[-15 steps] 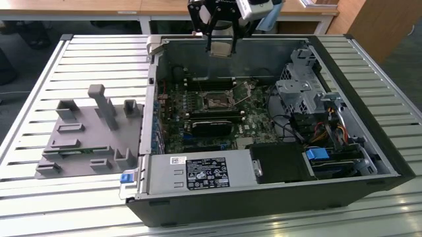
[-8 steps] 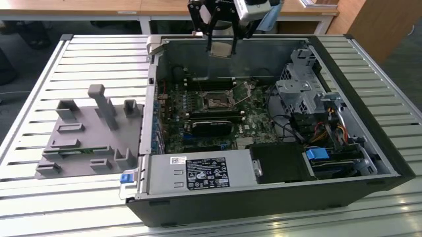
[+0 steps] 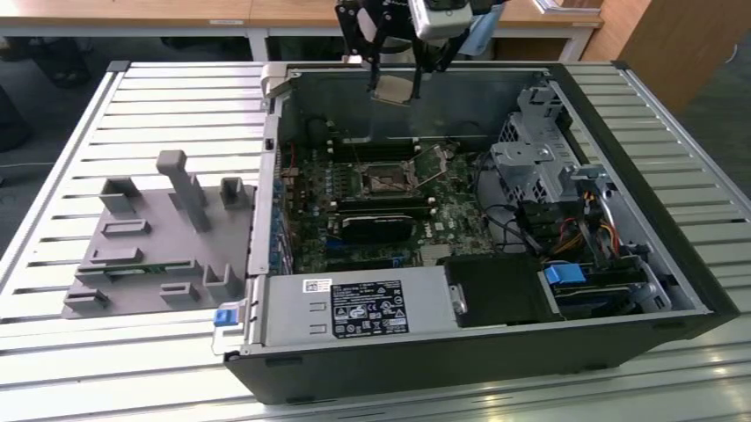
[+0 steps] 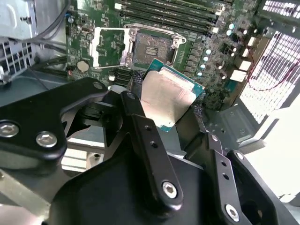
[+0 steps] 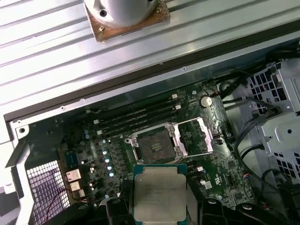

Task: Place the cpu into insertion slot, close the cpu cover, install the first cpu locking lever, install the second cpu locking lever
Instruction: 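Place the cpu into insertion slot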

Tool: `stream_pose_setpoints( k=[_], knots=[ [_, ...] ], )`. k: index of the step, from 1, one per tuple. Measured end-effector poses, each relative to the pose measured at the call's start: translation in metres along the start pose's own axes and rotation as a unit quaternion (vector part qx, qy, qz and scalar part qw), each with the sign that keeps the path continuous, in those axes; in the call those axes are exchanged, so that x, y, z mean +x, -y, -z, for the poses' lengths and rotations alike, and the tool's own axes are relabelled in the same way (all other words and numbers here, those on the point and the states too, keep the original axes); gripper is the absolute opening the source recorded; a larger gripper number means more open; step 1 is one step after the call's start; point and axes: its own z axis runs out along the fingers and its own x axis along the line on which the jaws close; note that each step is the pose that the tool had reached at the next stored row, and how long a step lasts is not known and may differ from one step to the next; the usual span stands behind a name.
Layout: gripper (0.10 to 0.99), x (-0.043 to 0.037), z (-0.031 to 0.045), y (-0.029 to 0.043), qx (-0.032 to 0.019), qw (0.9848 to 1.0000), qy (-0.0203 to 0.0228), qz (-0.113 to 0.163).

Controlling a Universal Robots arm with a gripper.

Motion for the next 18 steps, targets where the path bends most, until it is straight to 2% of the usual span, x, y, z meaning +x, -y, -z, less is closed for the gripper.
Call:
stream_pose_setpoints(
  k=[4,9,14,18],
  knots=[
    [0.537,0.0000,-0.0007,0.0001,-0.0005,0.9995,0.0025,-0.031],
    [0.537,0.0000,-0.0016,0.0001,-0.0012,0.9975,0.0056,-0.070],
    [0.537,0.0000,-0.0024,0.0002,-0.0018,0.9941,0.0086,-0.108],
    [0.537,0.0000,-0.0032,0.0002,-0.0024,0.9902,0.0111,-0.139]
  ],
)
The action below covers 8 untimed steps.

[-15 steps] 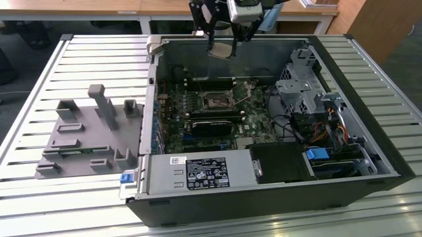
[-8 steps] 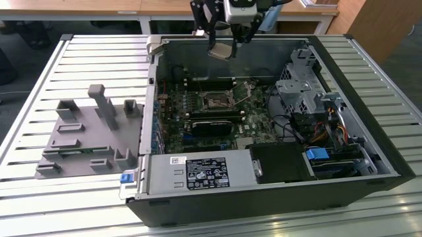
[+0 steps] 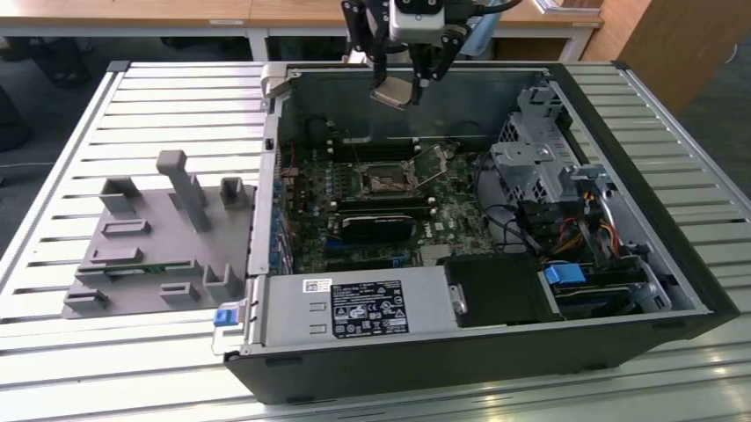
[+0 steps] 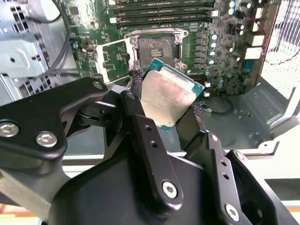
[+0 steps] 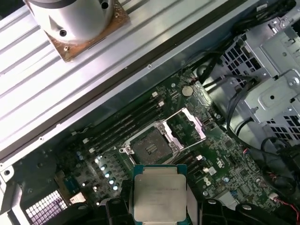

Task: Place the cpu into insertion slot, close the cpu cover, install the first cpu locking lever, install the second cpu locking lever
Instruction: 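Place the cpu into insertion slot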

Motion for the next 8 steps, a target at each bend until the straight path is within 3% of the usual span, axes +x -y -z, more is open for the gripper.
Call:
stream_pose_setpoints(
  k=[5,8],
  knots=[
    [0.537,0.0000,-0.0010,0.0000,-0.0008,0.9991,0.0035,-0.043],
    [0.537,0.0000,-0.0017,0.0001,-0.0013,0.9971,0.0060,-0.076]
  ],
)
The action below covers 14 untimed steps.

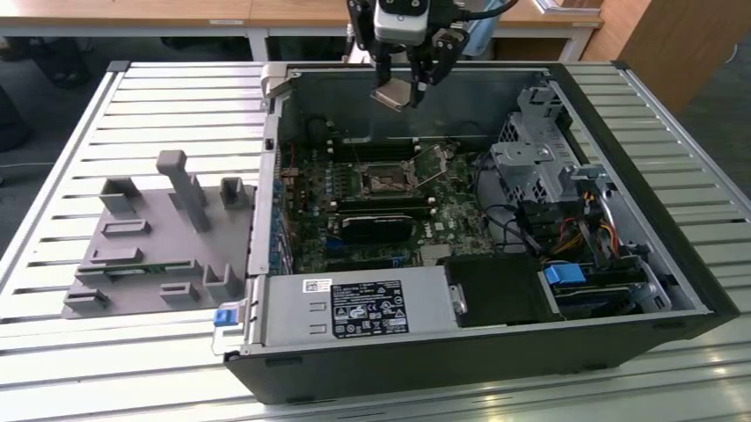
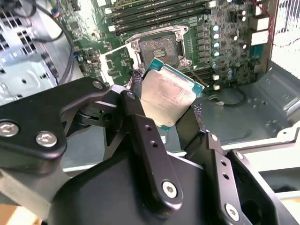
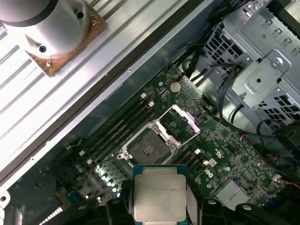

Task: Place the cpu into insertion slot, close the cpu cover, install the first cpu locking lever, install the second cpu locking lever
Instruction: 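Place the cpu into insertion slot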

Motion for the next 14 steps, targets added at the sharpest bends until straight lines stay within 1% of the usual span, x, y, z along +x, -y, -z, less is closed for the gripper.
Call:
stream_pose_setpoints(
  k=[3,7,10,14],
  knots=[
    [0.537,0.0000,-0.0005,0.0000,-0.0004,0.9996,0.0021,-0.027],
    [0.537,0.0000,-0.0011,0.0001,-0.0010,0.9982,0.0048,-0.060],
    [0.537,0.0000,-0.0015,0.0001,-0.0014,0.9965,0.0066,-0.084],
    [0.537,0.0000,-0.0019,0.0001,-0.0020,0.9936,0.0090,-0.113]
  ],
)
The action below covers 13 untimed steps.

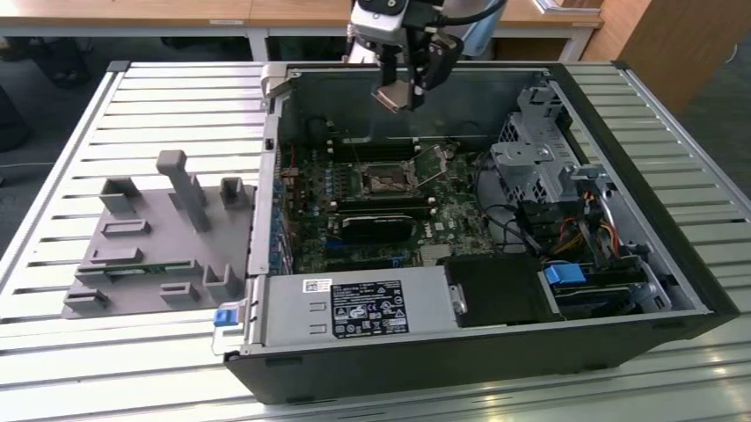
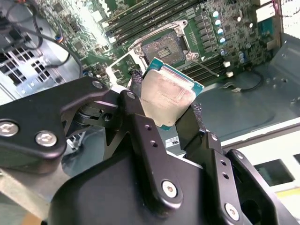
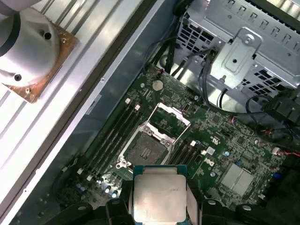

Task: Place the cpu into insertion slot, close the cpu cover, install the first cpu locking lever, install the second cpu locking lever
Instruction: 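Place the cpu into insertion slot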

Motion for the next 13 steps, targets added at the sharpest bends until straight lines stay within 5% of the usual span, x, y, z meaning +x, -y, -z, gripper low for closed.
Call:
stream_pose_setpoints(
  k=[13],
  knots=[
    [0.537,0.0000,-0.0025,0.0002,-0.0007,0.9977,0.0063,-0.068]
  ],
)
